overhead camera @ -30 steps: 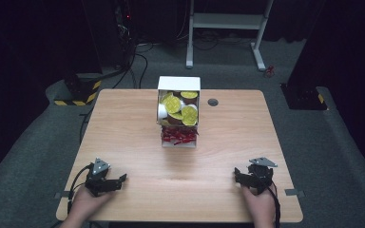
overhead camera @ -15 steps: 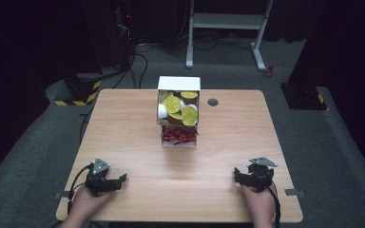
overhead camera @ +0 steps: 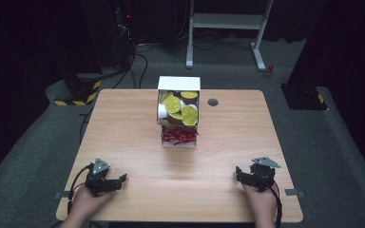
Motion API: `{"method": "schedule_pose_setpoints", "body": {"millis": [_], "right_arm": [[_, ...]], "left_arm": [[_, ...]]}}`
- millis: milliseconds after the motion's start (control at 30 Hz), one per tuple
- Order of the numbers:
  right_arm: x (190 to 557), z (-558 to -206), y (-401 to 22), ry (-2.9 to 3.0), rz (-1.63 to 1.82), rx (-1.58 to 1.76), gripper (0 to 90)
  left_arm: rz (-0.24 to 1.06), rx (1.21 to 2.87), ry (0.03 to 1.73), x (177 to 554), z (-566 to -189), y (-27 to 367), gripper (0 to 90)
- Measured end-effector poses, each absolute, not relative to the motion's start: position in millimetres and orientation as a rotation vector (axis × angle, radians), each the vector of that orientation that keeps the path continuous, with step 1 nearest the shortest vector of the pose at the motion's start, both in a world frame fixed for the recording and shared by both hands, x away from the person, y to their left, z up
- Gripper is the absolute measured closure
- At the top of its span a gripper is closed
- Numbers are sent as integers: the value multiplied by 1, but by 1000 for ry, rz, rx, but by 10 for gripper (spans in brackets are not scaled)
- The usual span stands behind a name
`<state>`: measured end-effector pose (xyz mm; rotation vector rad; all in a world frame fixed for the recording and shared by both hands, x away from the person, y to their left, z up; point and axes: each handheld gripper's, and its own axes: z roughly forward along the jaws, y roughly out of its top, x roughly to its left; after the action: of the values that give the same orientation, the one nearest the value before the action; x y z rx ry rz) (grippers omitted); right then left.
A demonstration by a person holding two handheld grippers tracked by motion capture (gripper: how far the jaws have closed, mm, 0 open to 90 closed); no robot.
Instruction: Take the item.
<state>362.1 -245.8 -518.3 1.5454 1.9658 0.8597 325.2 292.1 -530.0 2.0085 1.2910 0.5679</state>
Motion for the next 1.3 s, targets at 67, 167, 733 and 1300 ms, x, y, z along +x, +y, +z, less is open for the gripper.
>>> {"method": "schedule_pose_setpoints", "body": {"millis": [67,167,733,1300], "right_arm": [[361,-517,-246,1962,862,1532,122],[360,-516,-245,1962,879,1518,125],[356,-512,-230,1994,915,1468,128],[349,-498,-202,2074,954,1326,133]], "left_arm": [[568,2008,1291,325,-530,292,147],[568,2008,1291,325,-530,292,147],[568,2007,1290,325,-530,292,148],[568,2016,1289,325,-530,292,148]]}}
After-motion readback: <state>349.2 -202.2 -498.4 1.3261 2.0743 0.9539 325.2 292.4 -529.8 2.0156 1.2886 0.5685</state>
